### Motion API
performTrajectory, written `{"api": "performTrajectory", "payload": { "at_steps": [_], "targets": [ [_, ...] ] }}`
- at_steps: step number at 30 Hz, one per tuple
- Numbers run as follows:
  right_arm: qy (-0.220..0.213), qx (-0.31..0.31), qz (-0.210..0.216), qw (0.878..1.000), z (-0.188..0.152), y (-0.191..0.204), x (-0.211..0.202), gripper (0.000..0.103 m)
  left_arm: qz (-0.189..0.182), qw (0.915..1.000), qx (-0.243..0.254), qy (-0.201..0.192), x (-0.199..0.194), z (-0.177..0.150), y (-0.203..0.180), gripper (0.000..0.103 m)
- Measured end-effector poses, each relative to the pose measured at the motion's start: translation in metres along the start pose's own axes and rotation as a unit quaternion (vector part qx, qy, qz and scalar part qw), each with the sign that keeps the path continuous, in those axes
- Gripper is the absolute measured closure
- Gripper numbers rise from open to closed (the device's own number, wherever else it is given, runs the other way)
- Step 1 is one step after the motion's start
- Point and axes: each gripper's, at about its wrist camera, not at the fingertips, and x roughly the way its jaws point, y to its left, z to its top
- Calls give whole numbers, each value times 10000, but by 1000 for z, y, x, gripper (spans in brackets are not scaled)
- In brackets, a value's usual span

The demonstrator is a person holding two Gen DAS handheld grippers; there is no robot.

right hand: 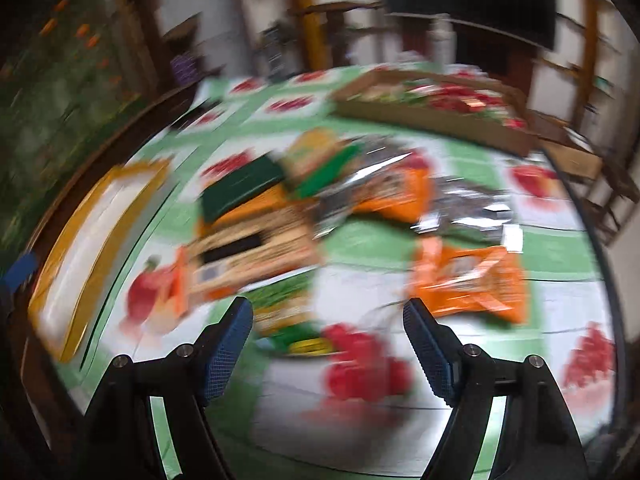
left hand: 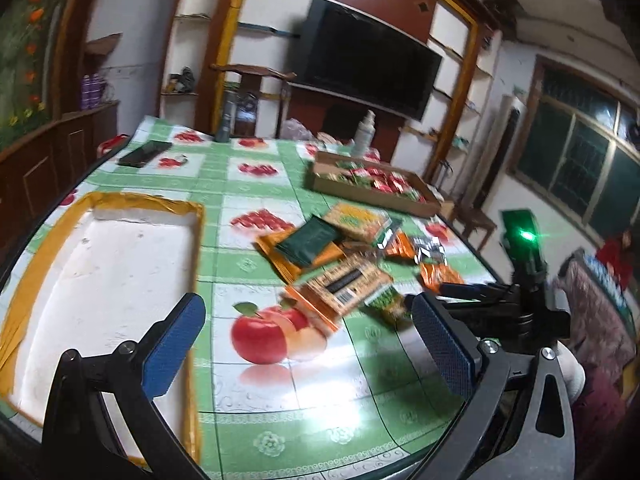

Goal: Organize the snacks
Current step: 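Grasp the green pea snack bag with the right tool while the left tool approaches the cracker pack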

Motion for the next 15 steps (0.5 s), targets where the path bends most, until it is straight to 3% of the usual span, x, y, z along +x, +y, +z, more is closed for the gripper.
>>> {"api": "performTrajectory", "payload": {
  "at_steps": [3, 5, 6, 7, 11, 15],
  "targets": [
    [185, -387, -137, 9990, -1, 23, 20, 26, 49, 9998, 147, 153, 9, 0, -6, 0],
    [271, -480, -84, 9984, -1, 28, 24, 40, 0, 9992, 276, 275, 16, 3, -11, 0],
    [290, -485, -45, 9984, -1, 29, 24, 55, -8, 9987, 378, 336, 21, 5, -16, 0],
    [328, -459, 37, 9984, -1, 28, 25, 60, -23, 9980, 490, 403, 27, 7, -21, 0],
    [382, -162, 314, 9986, -1, 7, 28, 61, -162, 9917, 983, 812, 62, 15, -45, 0],
    [300, 137, 243, 9992, -4, -19, 18, 61, -301, 9813, 1412, 1274, 108, 20, -63, 0]
  ]
}}
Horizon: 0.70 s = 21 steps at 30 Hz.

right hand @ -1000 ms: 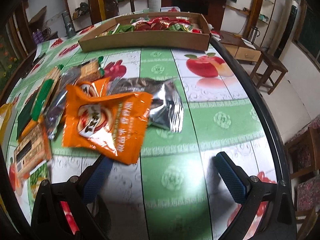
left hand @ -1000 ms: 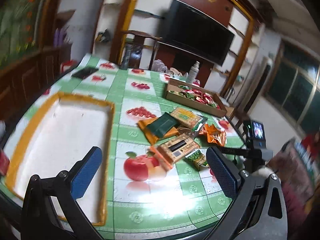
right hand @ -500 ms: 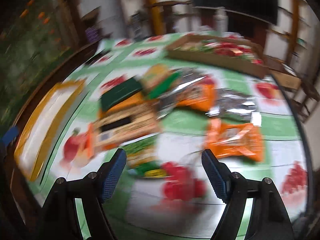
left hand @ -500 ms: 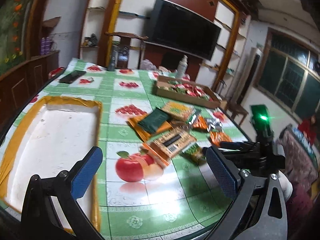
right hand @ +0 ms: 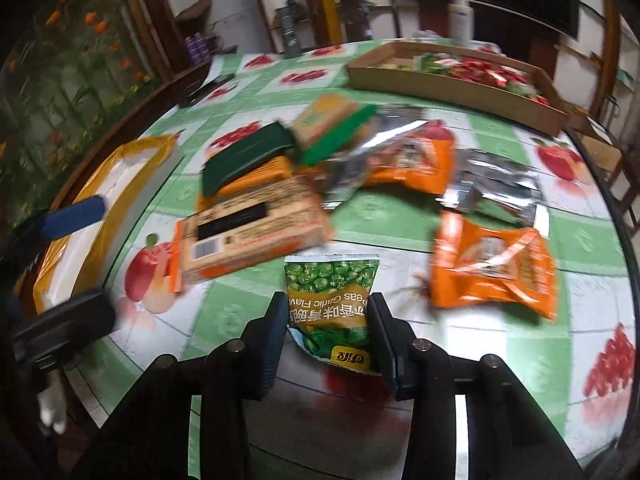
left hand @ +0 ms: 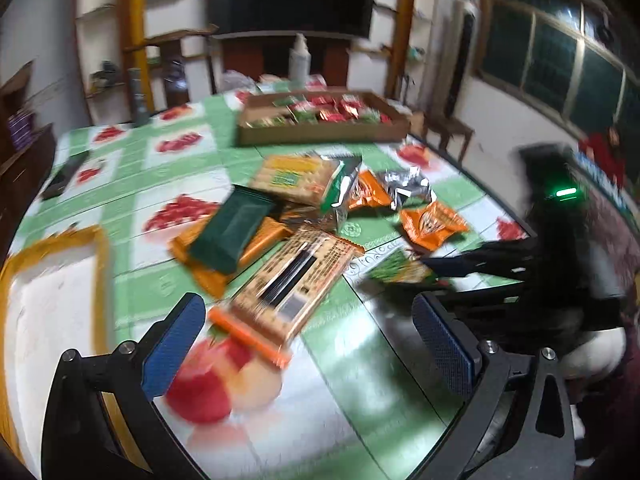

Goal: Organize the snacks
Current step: 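Grasp the green pea snack bag with the right tool while the left tool approaches the cracker pack, then grasp the large clear cracker pack with the left tool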

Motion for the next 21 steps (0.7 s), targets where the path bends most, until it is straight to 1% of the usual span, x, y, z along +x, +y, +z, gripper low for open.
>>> {"api": "performTrajectory", "payload": {
  "at_steps": [2, 3, 5, 7, 8, 9, 10, 11, 12, 14, 17, 19, 21],
  "targets": [
    [-10, 227, 121, 9997, -4, -16, -4, 60, -49, 9998, 27, 191, 19, 7, 1, 0],
    [10, 367, 246, 9990, -7, -25, -4, 58, -104, 9995, -9, 281, 27, 10, 3, 0],
    [6, 726, 617, 9954, -9, -41, -6, 59, -238, 9986, -149, 437, 40, 13, 10, 0],
    [11, 910, 820, 9925, -8, -51, -6, 59, -304, 9973, -250, 616, 52, 11, 15, 0],
    [1, 937, 868, 9918, -7, -52, -6, 59, -296, 9969, -244, 692, 56, 9, 16, 4],
    [-9, 941, 875, 9917, -7, -52, -6, 59, -226, 9965, -166, 793, 59, 5, 14, 19],
    [-15, 922, 858, 9920, -6, -51, -5, 59, -142, 9955, -49, 931, 63, 1, 11, 41],
    [-19, 884, 839, 9925, -5, -48, -5, 59, -80, 9946, 51, 1031, 65, -4, 8, 41],
    [-14, 835, 831, 9930, -5, -46, -5, 59, -23, 9950, 159, 989, 62, -5, 5, 46],
    [-1, 757, 809, 9938, -6, -44, -4, 59, -75, 9940, 203, 1069, 57, -9, -1, 47],
    [5, 688, 806, 9944, -6, -43, -2, 59, -29, 9947, 185, 1013, 52, -7, -5, 47],
    [1, 653, 787, 9948, -7, -41, -1, 57, -13, 9953, 114, 957, 56, -1, -6, 46],
    [3, 625, 783, 9950, -7, -40, -1, 55, -10, 9950, 53, 993, 64, 3, -6, 46]
  ]
}}
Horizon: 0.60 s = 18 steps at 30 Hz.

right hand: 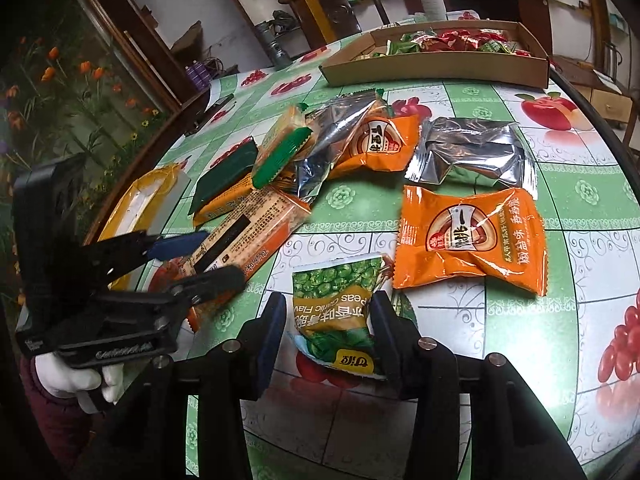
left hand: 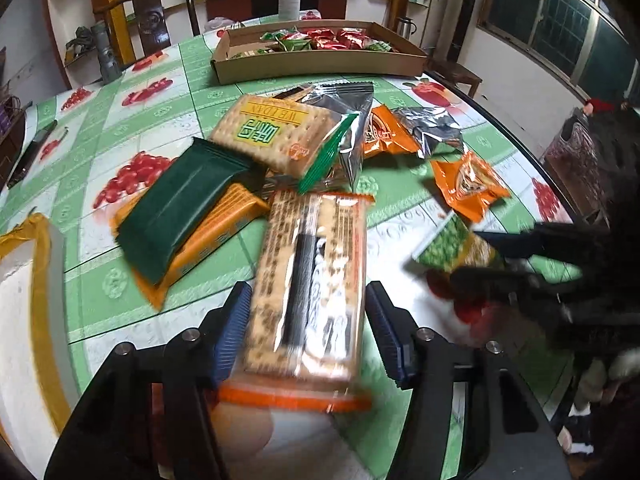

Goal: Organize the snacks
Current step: 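Grasp the large clear cracker pack with the left tool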

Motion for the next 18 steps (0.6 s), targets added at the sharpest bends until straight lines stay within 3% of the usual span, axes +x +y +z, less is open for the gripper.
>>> {"api": "performTrajectory", "payload": {
  "at_steps": [3, 6, 7, 8, 12, 15, 18],
  "targets": [
    [5, -35, -26, 10000, -1, 1, 0, 54, 287, 9994, 149, -81, 7, 0, -7, 46],
    [13, -90, -118, 9999, -1, 4, 1, 55, 196, 9998, 33, -23, 1, -5, -7, 51],
    [24, -91, -118, 9999, -1, 5, 1, 63, 181, 9998, -3, -51, -4, -9, -6, 51],
    [77, -33, -23, 10000, -3, 5, 1, 64, 176, 9998, -27, -98, -10, -13, -5, 51],
    [115, 37, 212, 9997, -14, 15, -3, 64, -70, 9983, -403, -406, -41, -29, 12, 51],
    [91, -112, 196, 9997, -21, 33, -7, 64, -432, 9930, -872, -669, -69, -47, 33, 51],
    [15, -333, 227, 9992, -22, 59, -13, 64, -480, 9866, -1220, -970, -95, -66, 52, 51]
  ]
}}
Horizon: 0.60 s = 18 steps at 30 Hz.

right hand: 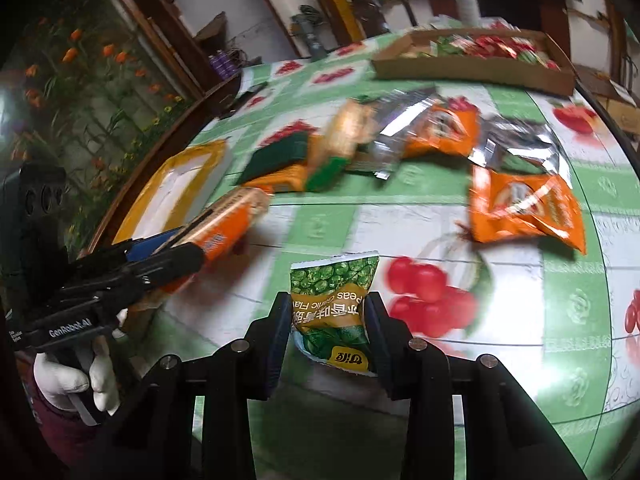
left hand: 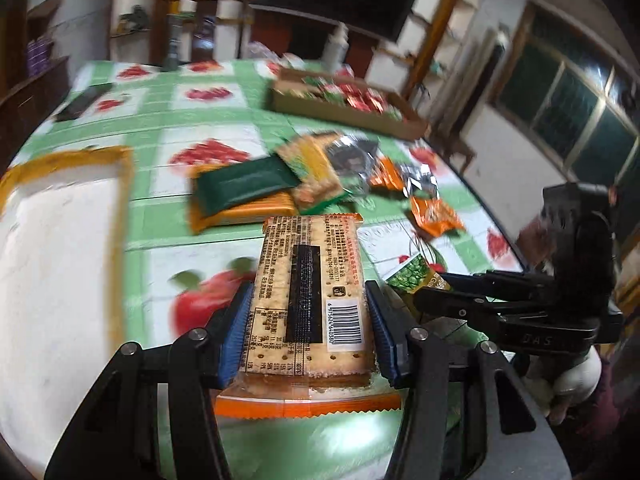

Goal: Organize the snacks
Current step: 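Grasp the large clear cracker pack with the left tool, then carry the cracker pack into the white tray with the left tool while the right drops the pea bag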

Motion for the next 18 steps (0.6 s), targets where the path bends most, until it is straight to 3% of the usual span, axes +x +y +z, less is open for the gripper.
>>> {"api": "performTrajectory", "payload": {
  "at_steps": [3, 9, 14, 18],
  "targets": [
    [-45, -201, 111, 9997, 5, 27, -3, 64, 97, 9984, -456, -327, -32, -11, 30, 51],
    [-59, -644, 567, 9963, 15, 93, 2, 64, 1004, 9868, -1078, -666, -76, -31, 97, 51],
    [16, -1016, 897, 9908, 23, 150, 28, 64, 1667, 9751, -1271, -720, -83, -45, 134, 50],
    [196, -1268, 1101, 9856, 24, 192, 53, 65, 1834, 9708, -1390, -674, -80, -51, 154, 50]
  ]
}}
